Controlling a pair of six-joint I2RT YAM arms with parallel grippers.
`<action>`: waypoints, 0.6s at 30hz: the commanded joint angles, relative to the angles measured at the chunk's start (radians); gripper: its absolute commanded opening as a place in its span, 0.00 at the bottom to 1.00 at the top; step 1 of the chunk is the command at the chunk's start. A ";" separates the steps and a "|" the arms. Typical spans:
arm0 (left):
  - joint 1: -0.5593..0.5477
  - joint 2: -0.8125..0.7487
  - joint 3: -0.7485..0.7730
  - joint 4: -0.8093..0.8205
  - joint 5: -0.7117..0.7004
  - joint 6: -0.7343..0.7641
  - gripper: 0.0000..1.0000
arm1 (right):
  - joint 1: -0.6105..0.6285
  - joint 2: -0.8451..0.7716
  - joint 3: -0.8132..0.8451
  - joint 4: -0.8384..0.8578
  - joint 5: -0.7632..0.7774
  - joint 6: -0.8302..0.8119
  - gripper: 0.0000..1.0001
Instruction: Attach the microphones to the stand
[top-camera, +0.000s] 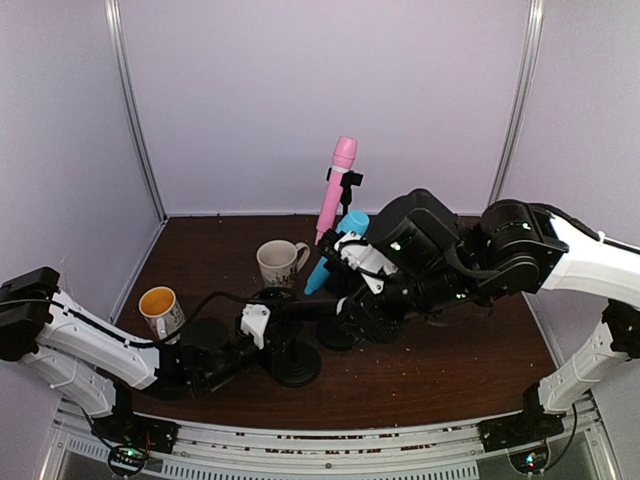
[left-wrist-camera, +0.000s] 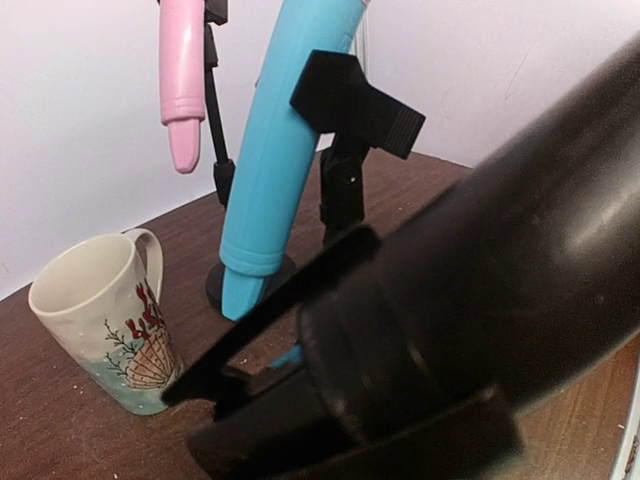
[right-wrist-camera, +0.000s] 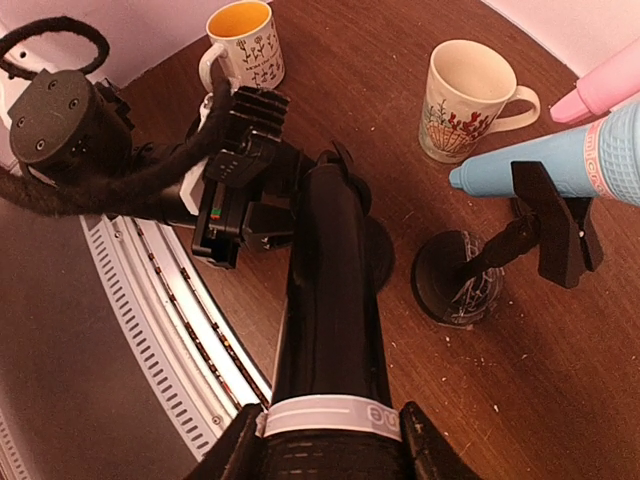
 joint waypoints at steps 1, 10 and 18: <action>-0.061 0.010 0.092 0.170 0.104 0.131 0.00 | -0.037 0.116 -0.062 0.087 -0.134 0.069 0.00; -0.069 0.001 0.087 0.174 0.103 0.150 0.00 | -0.064 0.206 -0.076 0.146 -0.252 0.081 0.00; -0.069 -0.025 0.072 0.172 0.166 0.164 0.00 | -0.063 0.265 -0.032 0.086 -0.176 -0.021 0.00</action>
